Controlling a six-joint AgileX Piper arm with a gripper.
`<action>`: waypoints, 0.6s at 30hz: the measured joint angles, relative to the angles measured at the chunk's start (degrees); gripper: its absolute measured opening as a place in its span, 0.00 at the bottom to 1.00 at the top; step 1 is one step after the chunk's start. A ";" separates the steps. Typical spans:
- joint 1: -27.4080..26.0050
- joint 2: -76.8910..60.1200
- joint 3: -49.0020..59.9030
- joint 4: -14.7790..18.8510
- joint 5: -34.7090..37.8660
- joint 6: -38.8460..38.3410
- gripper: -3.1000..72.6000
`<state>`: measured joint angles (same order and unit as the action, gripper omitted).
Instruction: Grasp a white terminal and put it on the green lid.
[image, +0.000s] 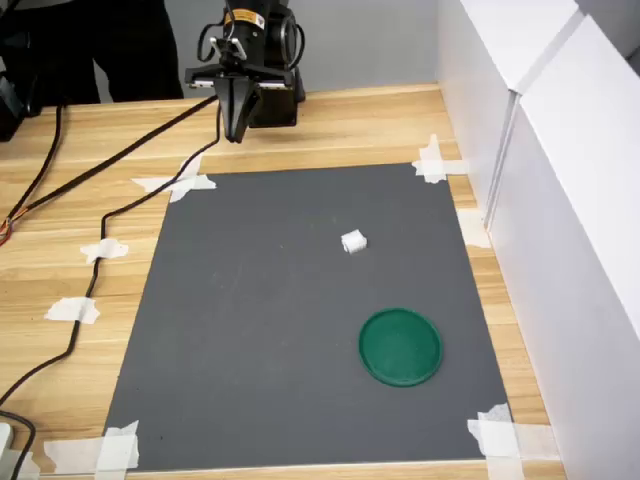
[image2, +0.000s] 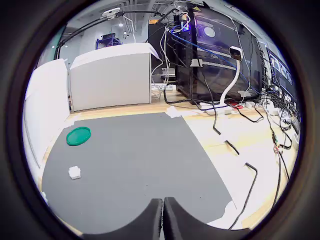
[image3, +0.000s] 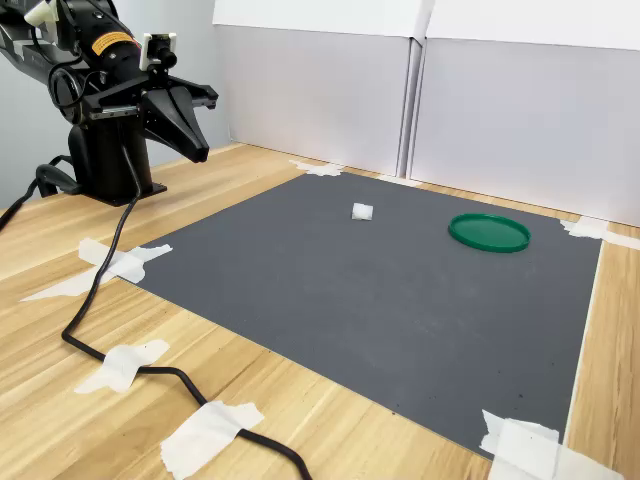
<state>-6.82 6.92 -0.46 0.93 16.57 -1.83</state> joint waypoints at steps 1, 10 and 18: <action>0.00 0.00 0.00 0.14 0.00 0.00 0.02; 0.00 0.00 0.00 0.25 -0.05 0.17 0.02; 0.00 0.00 0.00 0.38 -0.11 0.24 0.02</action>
<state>-6.82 6.92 -0.46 1.31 16.46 -1.59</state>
